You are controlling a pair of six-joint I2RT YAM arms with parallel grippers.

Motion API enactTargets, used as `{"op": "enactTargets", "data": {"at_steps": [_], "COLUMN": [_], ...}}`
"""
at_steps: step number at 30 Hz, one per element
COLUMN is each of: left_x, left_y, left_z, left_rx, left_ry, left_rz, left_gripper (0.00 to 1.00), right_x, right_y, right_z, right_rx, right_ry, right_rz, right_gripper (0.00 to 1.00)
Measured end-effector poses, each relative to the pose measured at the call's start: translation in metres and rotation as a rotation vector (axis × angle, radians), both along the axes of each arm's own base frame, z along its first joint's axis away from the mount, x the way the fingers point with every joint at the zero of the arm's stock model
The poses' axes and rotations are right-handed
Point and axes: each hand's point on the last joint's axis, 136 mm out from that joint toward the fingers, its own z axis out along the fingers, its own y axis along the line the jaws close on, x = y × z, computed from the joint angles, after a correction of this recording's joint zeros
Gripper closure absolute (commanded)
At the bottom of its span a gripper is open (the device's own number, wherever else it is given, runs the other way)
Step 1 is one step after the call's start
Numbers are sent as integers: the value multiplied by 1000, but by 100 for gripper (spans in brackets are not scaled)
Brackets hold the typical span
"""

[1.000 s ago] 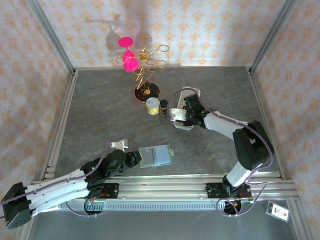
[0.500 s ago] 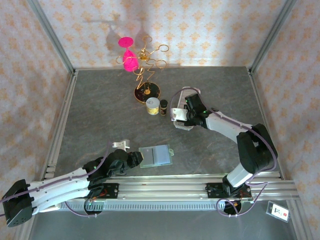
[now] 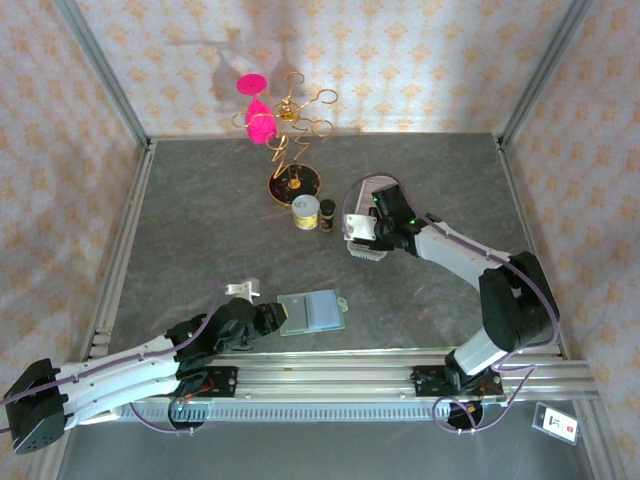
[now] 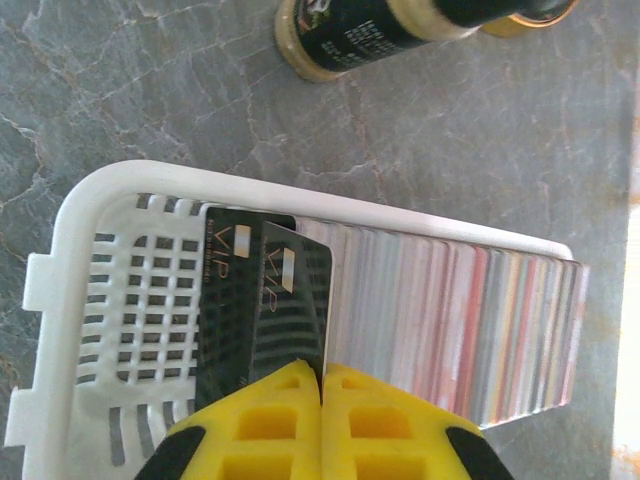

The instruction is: Put the credit cards into the card holder

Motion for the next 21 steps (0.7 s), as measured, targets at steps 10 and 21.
{"op": "enactTargets", "data": {"at_steps": [10, 21], "left_x": [0, -1], "left_y": [-2, -3], "left_z": [3, 2], "left_rx": [-13, -15], "left_ry": [-4, -1], "left_rz": [-7, -11], "left_gripper": [69, 60], "right_x": [-4, -34], "right_y": [-2, 11], "right_z": [30, 134], "right_rx": [60, 607], "right_ry": [-27, -11], "right_rz": [-16, -237], "right_gripper": [100, 100]}}
